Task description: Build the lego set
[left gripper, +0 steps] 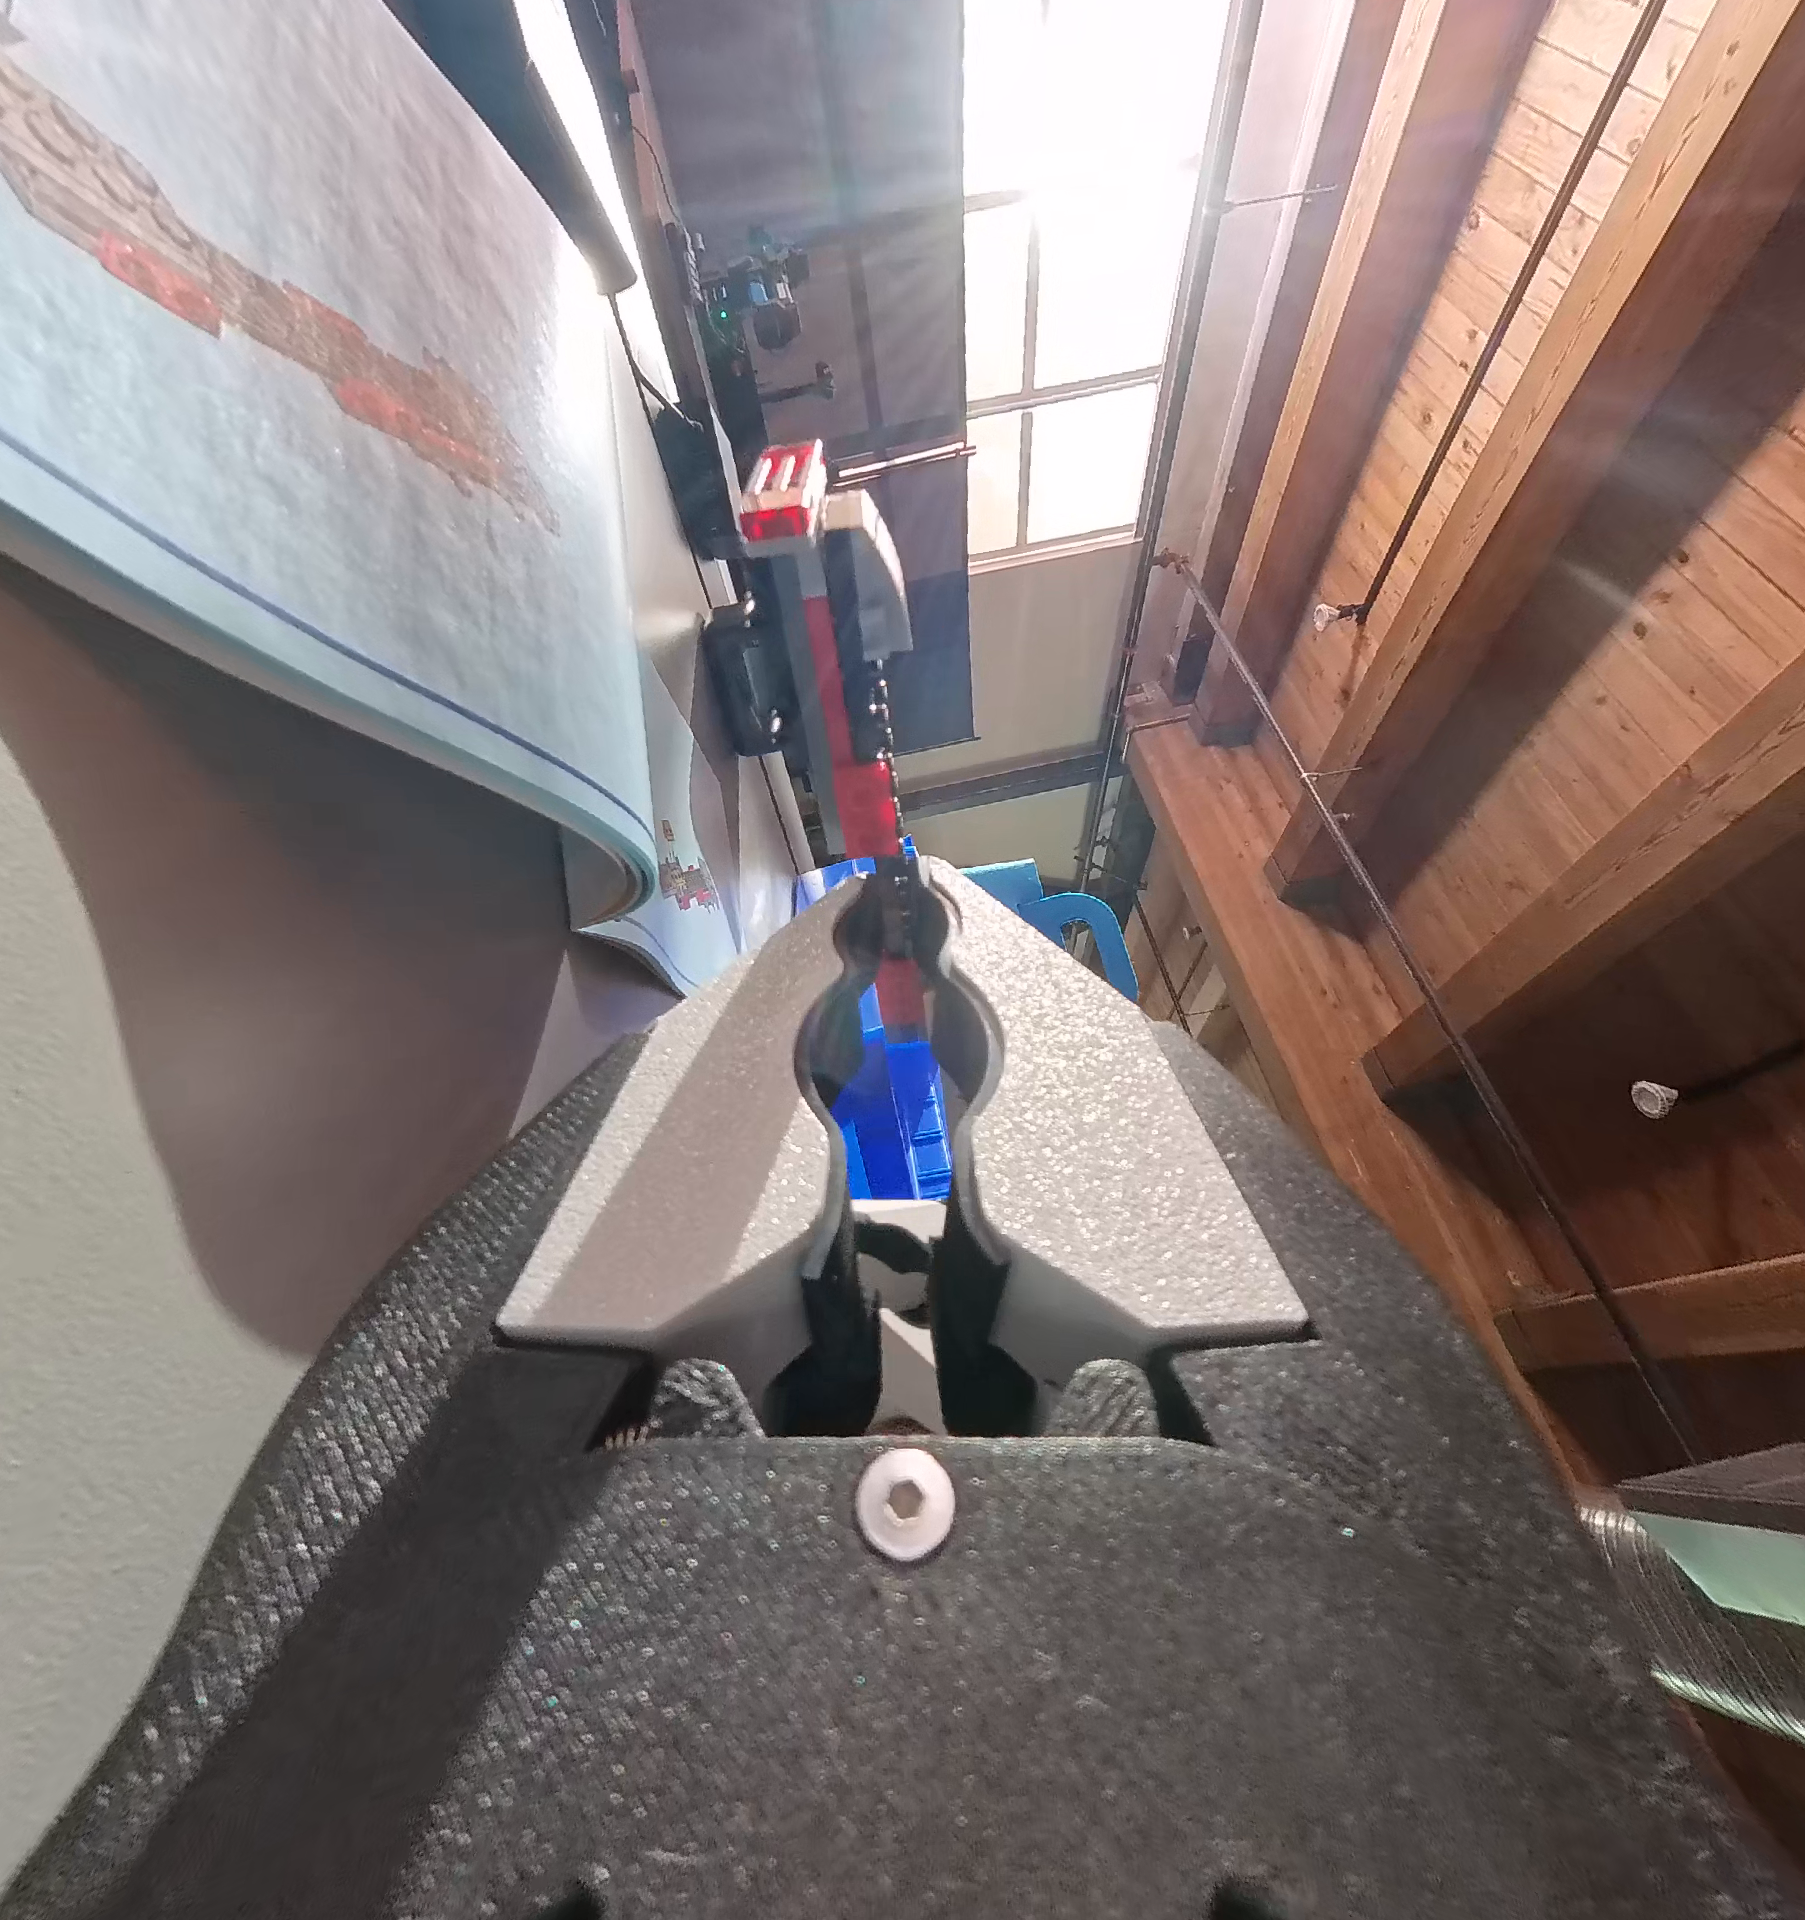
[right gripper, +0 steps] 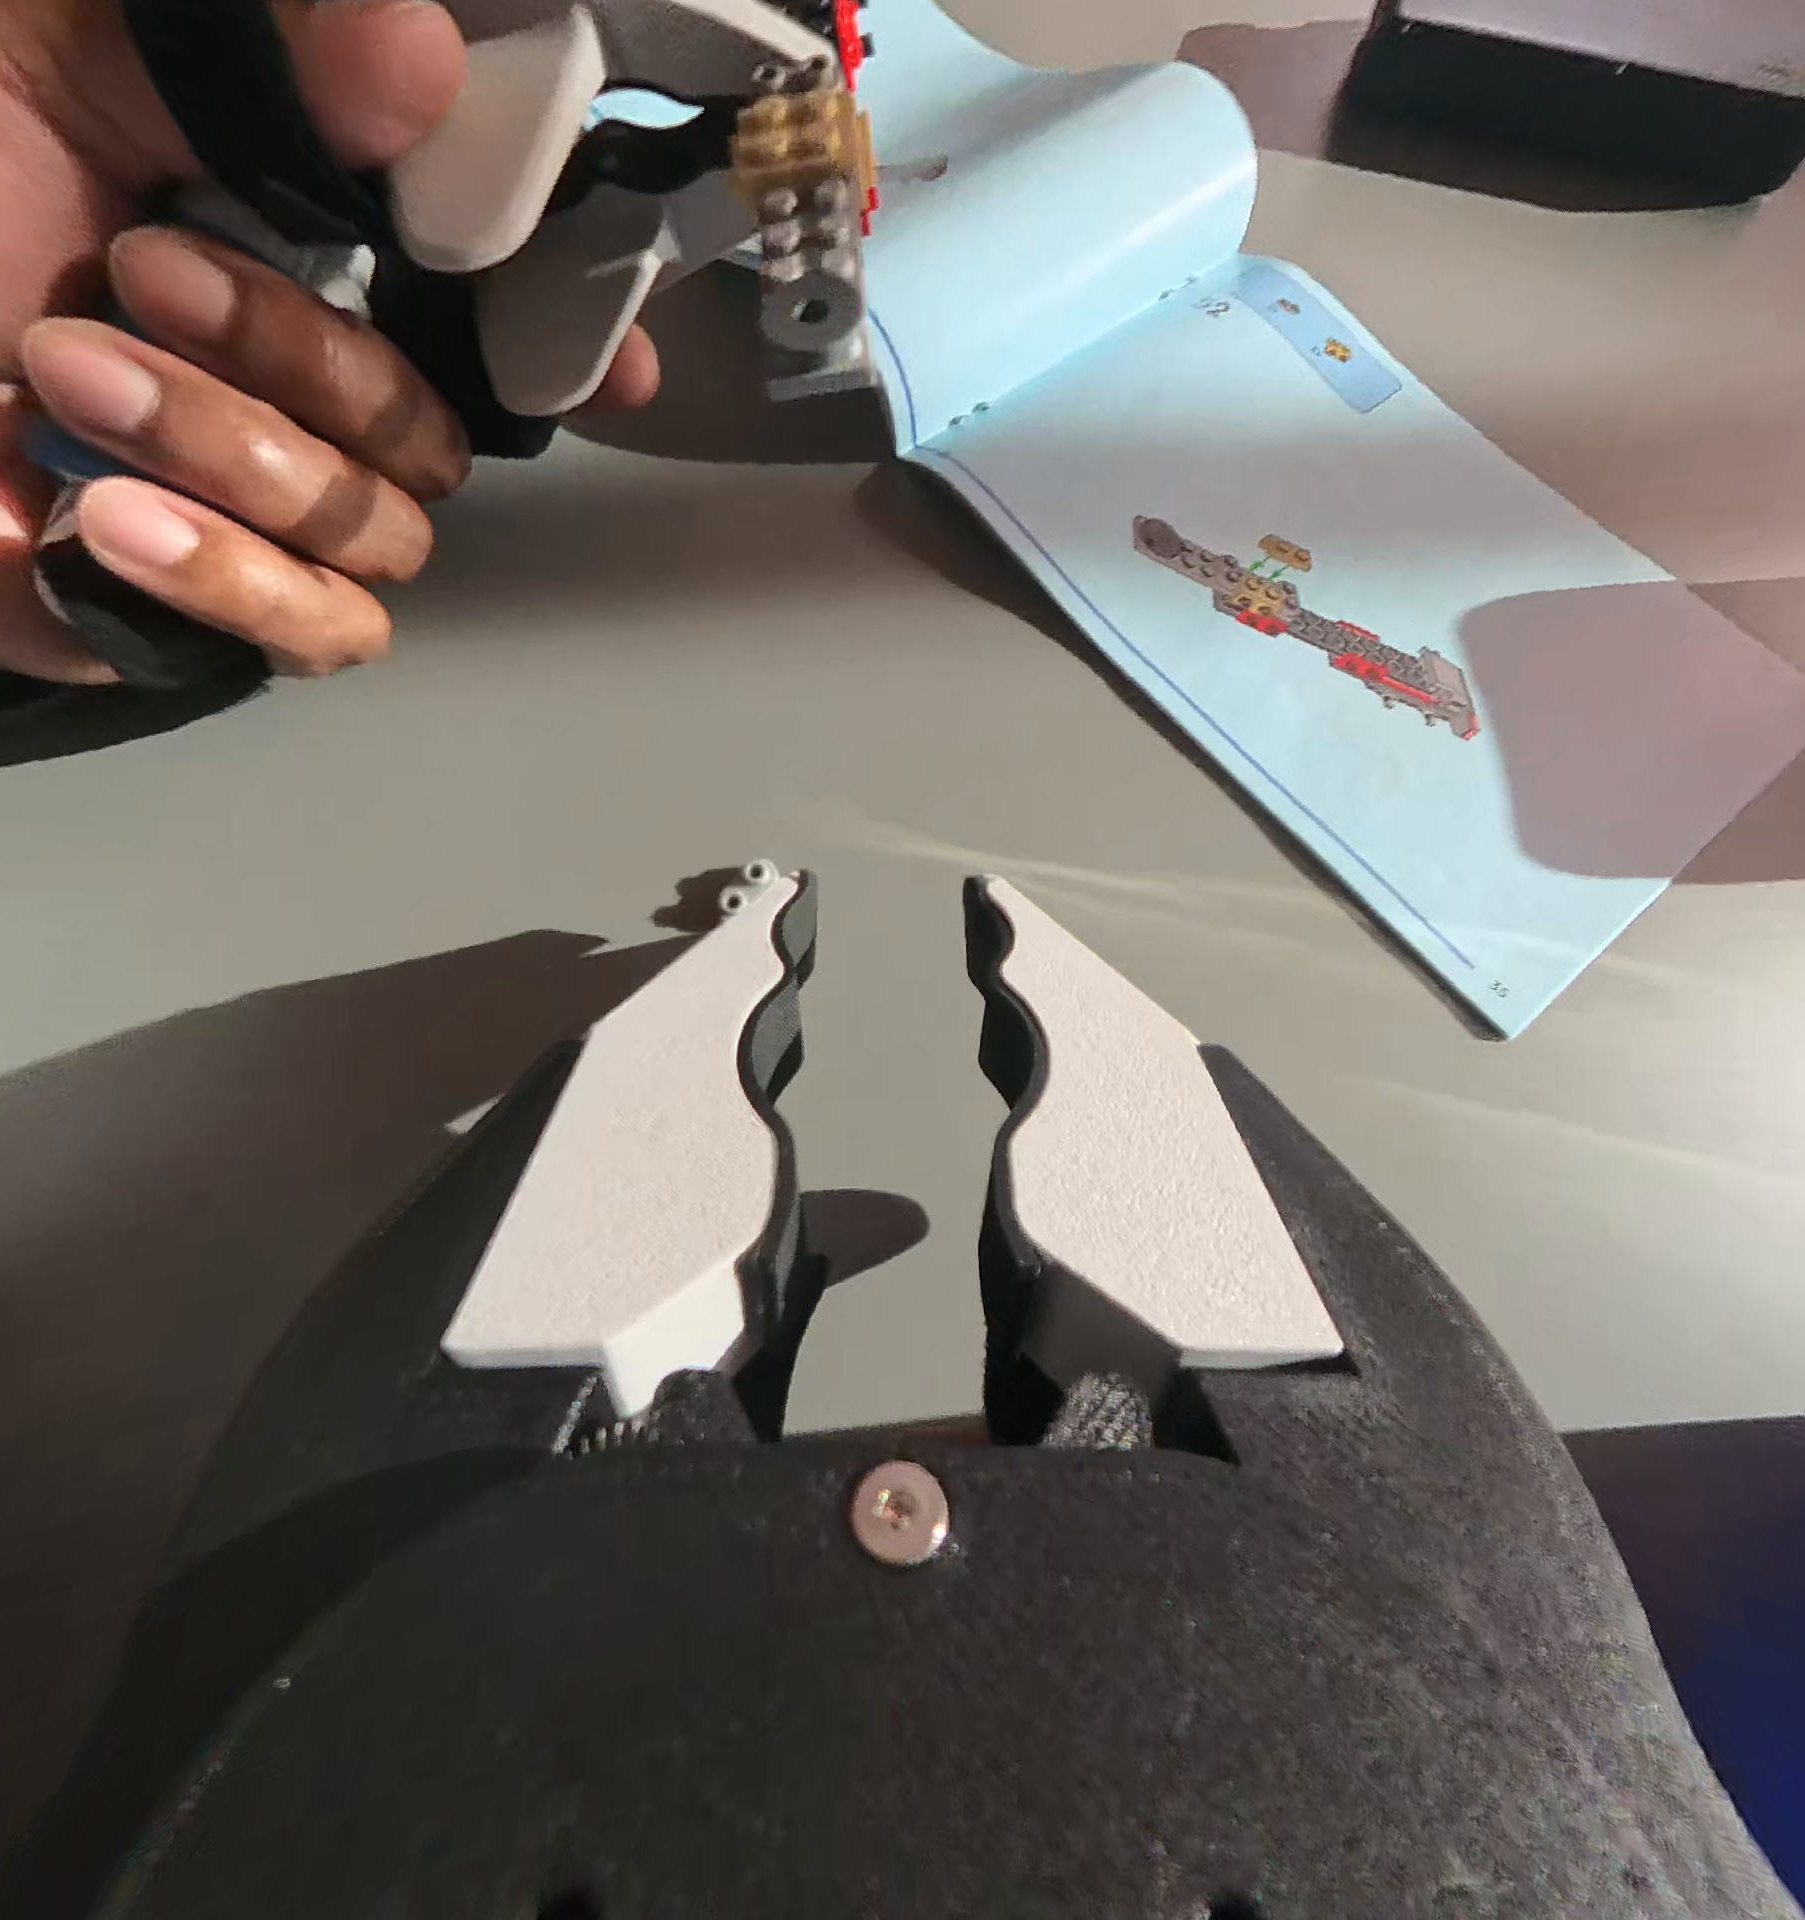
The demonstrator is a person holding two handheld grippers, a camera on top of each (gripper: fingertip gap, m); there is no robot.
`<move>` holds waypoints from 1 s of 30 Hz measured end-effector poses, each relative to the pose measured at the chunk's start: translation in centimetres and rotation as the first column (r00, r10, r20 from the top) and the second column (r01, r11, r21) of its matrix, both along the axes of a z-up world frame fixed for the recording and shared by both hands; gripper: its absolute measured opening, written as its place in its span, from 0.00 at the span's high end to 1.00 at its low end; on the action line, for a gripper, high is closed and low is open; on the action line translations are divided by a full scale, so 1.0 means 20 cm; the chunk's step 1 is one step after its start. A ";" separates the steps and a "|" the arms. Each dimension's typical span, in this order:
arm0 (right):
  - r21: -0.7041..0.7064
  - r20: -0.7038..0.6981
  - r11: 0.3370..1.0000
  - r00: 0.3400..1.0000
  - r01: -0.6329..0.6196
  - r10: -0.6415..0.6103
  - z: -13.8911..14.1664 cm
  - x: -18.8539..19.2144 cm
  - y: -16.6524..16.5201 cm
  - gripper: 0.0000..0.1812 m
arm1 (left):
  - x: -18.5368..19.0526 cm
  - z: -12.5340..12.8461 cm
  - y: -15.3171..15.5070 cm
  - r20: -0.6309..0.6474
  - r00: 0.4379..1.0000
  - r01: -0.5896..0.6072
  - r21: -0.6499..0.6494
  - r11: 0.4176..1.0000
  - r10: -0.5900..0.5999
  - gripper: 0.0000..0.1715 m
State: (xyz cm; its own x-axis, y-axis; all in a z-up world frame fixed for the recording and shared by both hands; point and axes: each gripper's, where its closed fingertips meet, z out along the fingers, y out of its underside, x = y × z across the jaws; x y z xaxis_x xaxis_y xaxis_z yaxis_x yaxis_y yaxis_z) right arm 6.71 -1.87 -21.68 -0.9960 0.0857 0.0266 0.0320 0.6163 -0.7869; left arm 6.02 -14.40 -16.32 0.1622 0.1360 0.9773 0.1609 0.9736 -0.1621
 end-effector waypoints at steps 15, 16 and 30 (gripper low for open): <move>0.127 -0.054 0.940 0.944 -0.316 0.324 -0.06 0.12 0.01 0.83 | 0.07 -0.04 0.04 0.050 0.996 0.070 0.025 0.997 -0.071 0.97; 0.129 -0.049 0.930 0.934 -0.344 0.353 -0.07 0.11 0.01 0.83 | 0.07 -0.04 0.04 0.054 0.995 0.078 0.028 0.997 -0.079 0.97; 0.107 0.096 0.795 0.802 -0.597 0.590 -0.08 0.15 -0.02 0.84 | 0.08 -0.04 0.08 0.047 0.991 0.127 0.043 0.991 -0.129 0.97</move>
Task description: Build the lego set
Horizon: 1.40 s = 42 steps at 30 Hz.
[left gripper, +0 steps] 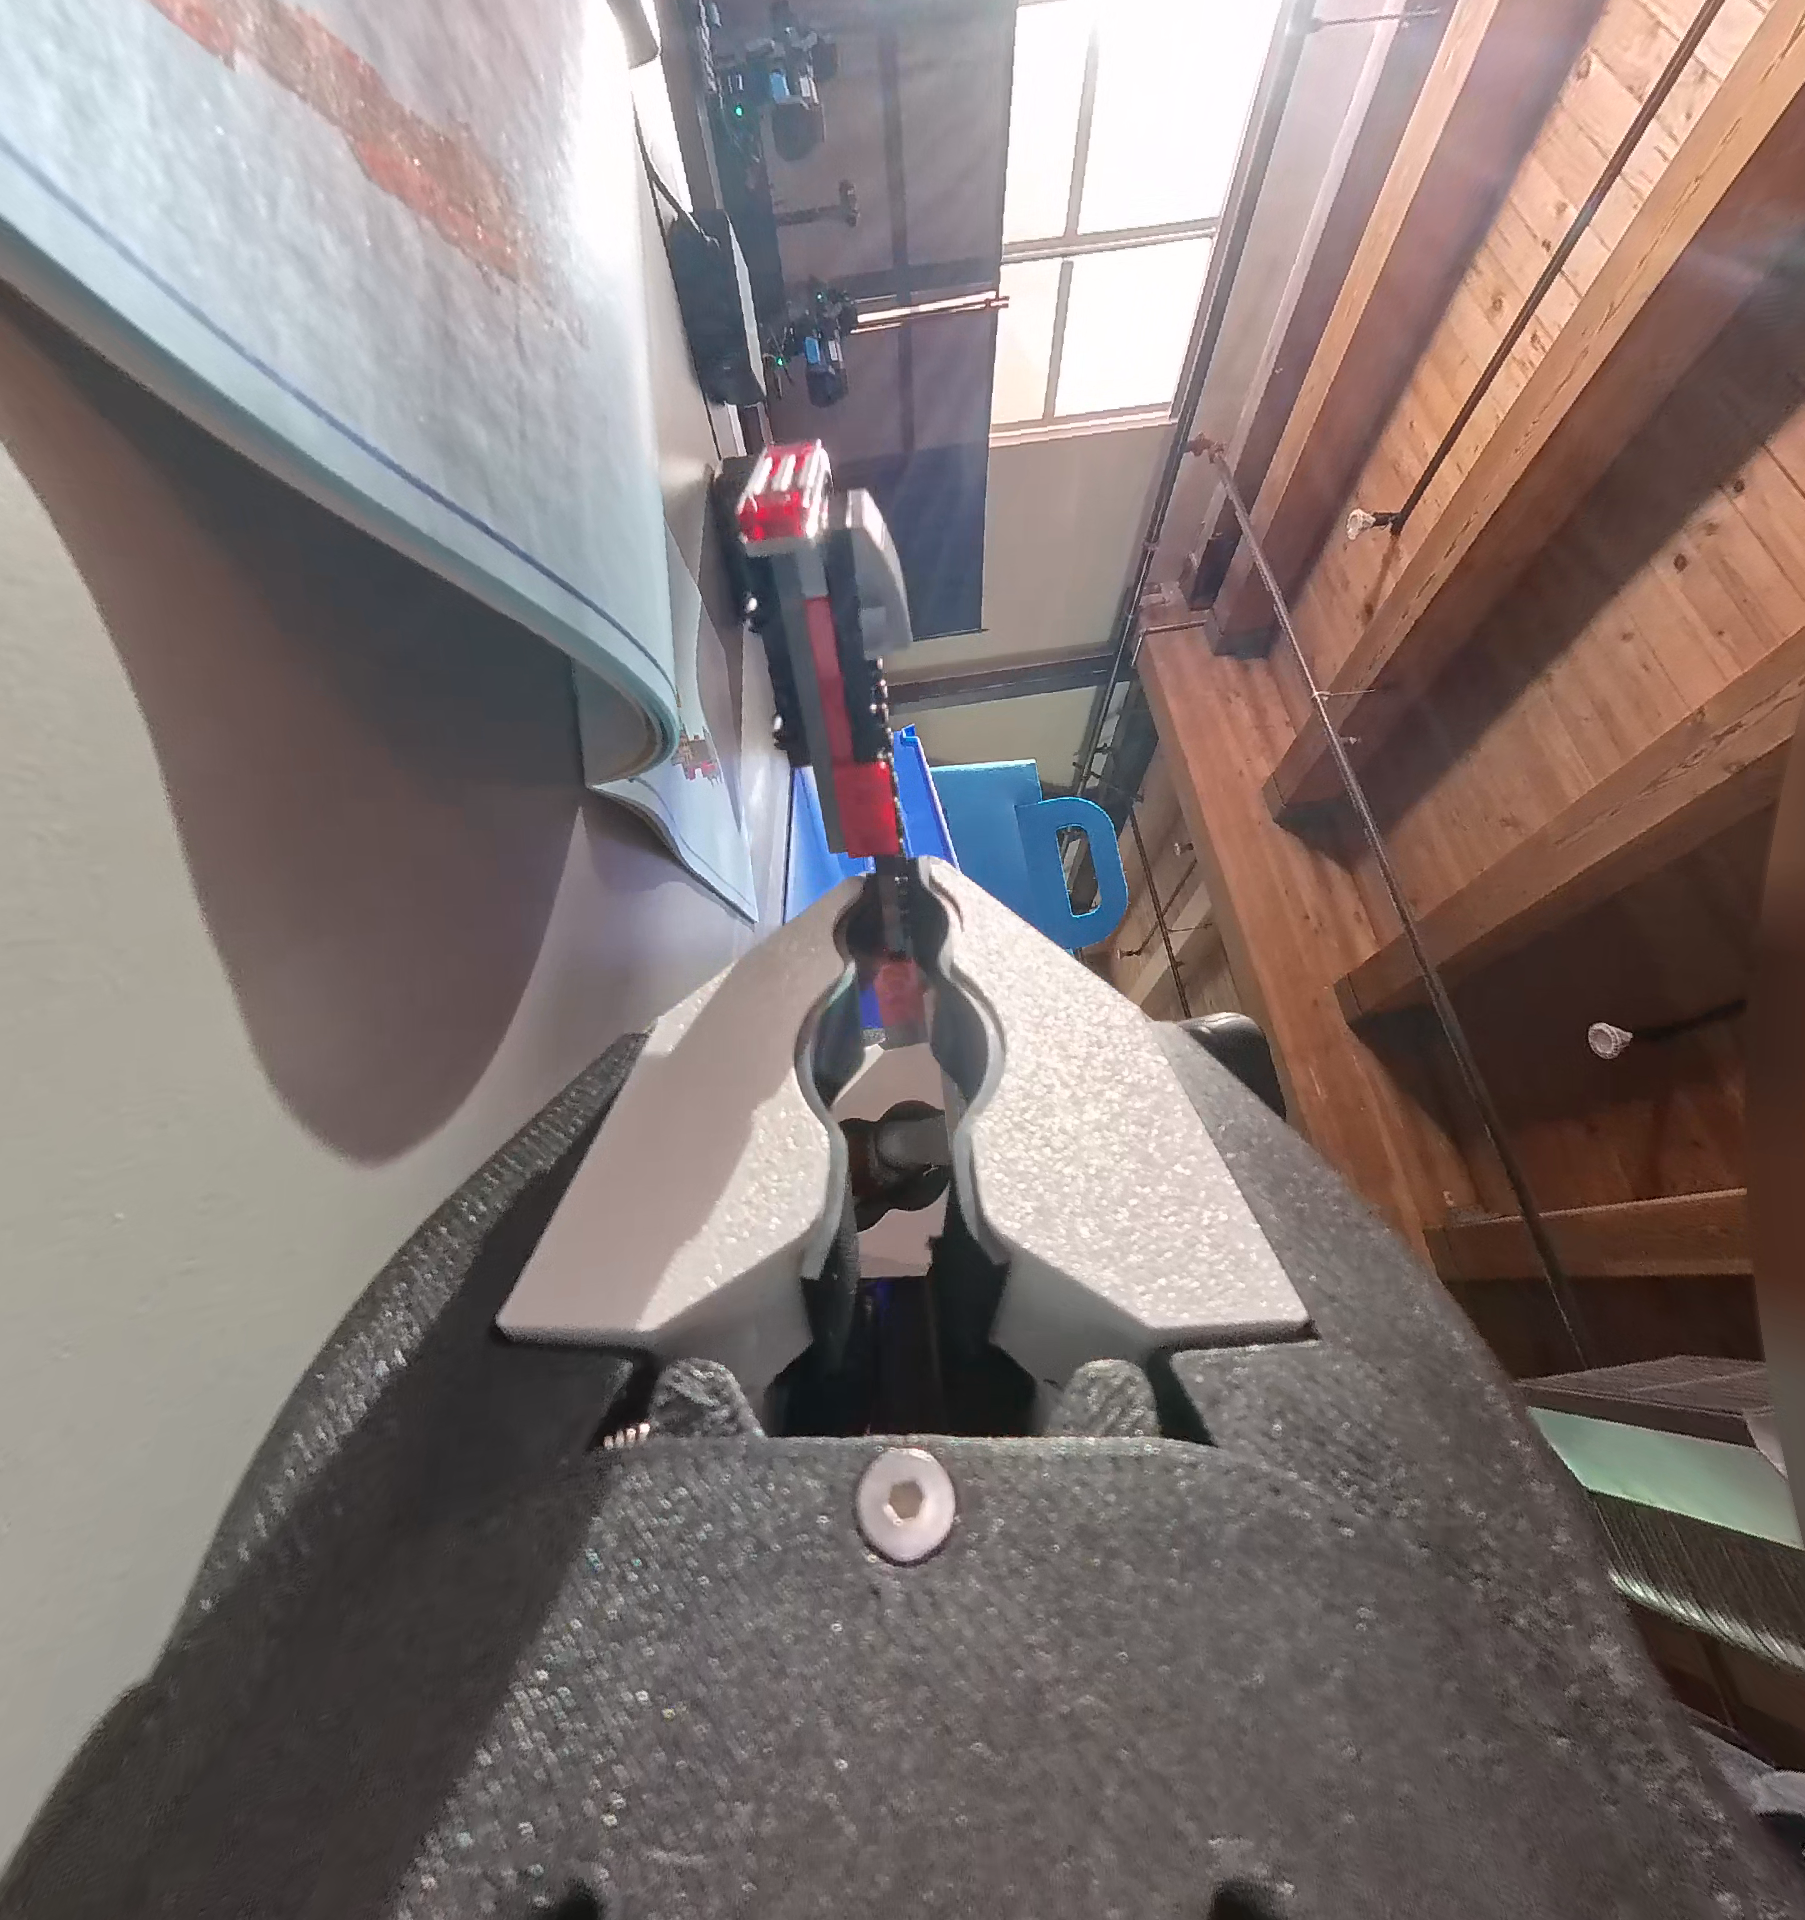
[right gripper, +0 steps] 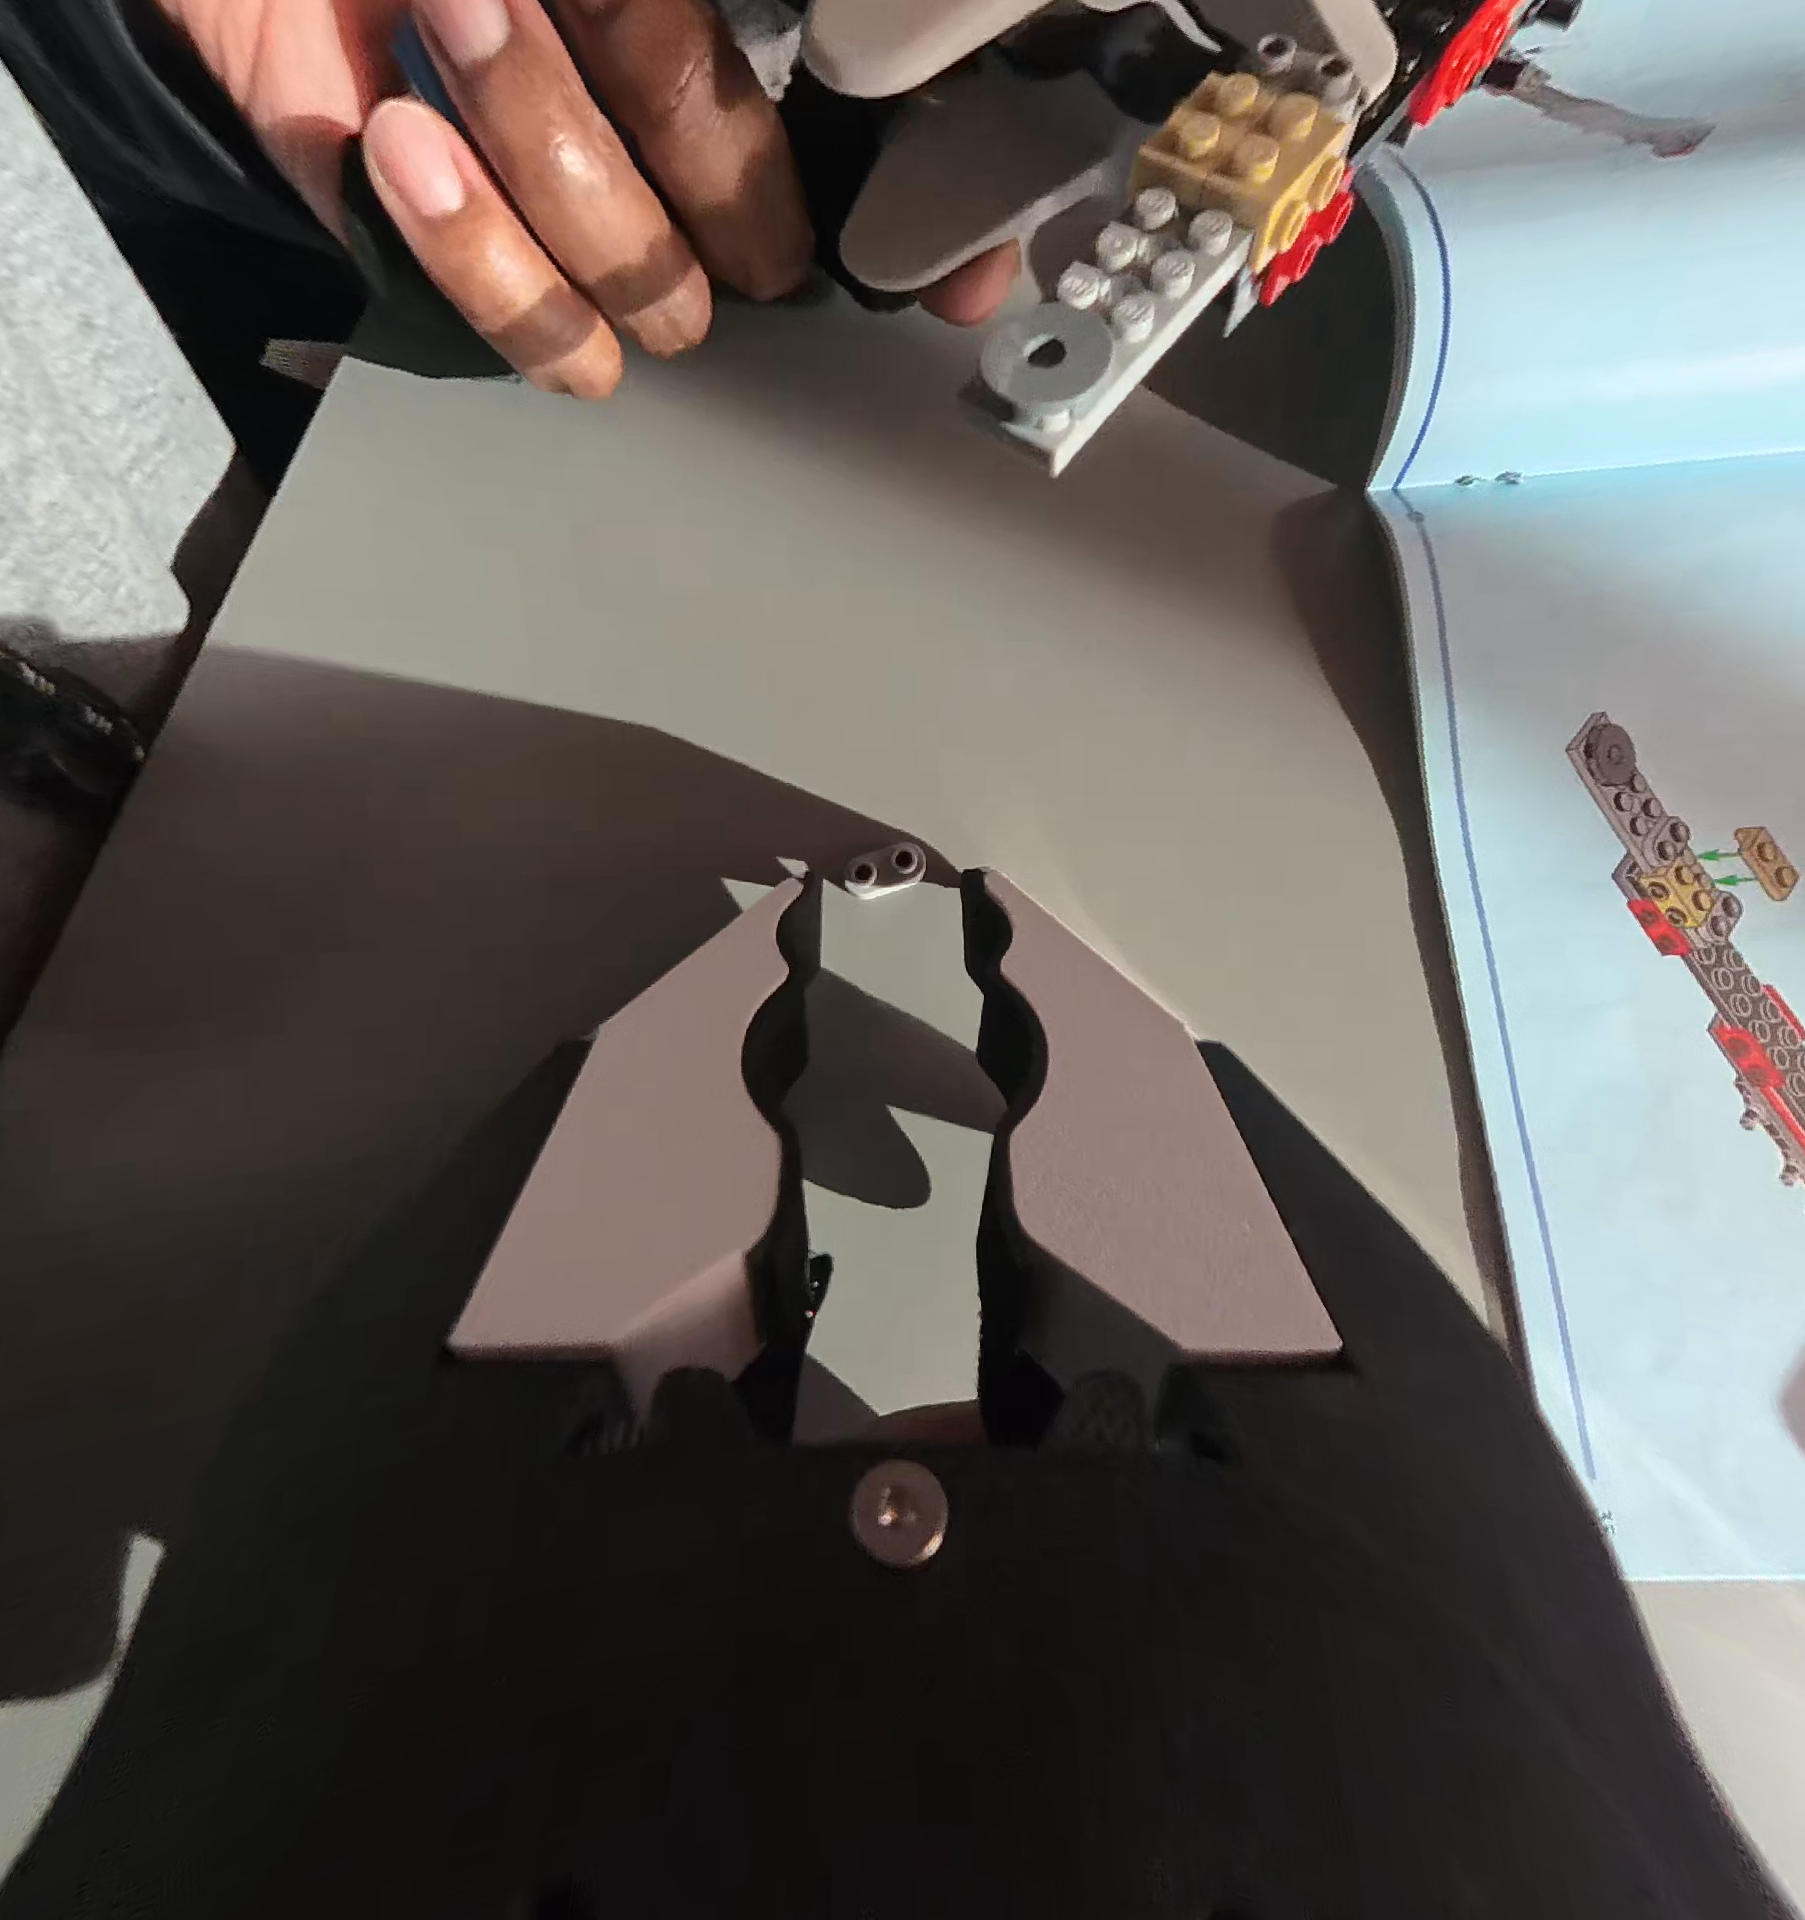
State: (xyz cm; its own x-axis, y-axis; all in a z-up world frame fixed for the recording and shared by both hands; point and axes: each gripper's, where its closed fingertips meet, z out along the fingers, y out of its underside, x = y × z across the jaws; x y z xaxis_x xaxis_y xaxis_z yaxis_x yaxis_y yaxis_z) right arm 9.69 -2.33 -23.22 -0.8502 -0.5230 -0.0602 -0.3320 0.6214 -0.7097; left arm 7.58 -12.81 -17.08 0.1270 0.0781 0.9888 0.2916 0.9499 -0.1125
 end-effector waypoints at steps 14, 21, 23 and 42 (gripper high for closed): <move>-0.027 0.021 0.981 0.982 0.190 -0.190 0.03 -0.03 -0.06 0.91 | 0.00 -0.02 -0.02 0.026 0.999 -0.032 -0.015 0.999 0.032 0.96; -0.134 0.237 0.814 0.815 0.566 -0.528 0.36 -0.13 -0.20 0.90 | 0.00 -0.03 -0.02 0.046 0.996 -0.071 -0.050 0.996 0.074 0.97; -0.140 0.265 0.787 0.789 0.601 -0.555 0.41 -0.09 -0.25 0.90 | 0.00 -0.03 -0.01 0.047 0.996 -0.071 -0.059 0.996 0.074 0.97; -0.100 0.129 0.760 0.765 0.643 -0.631 0.31 -0.03 -0.39 0.90 | 0.01 -0.03 -0.02 0.048 0.996 -0.079 -0.061 0.995 0.082 0.97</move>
State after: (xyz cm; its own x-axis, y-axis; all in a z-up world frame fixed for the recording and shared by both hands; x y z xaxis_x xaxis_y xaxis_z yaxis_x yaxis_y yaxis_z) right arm 9.09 -10.07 -17.11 -0.9847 0.1292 -0.1167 0.1700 0.5682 -0.8051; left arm 7.73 -13.16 -17.74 0.0686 0.1447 0.9871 0.2212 0.9626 -0.1565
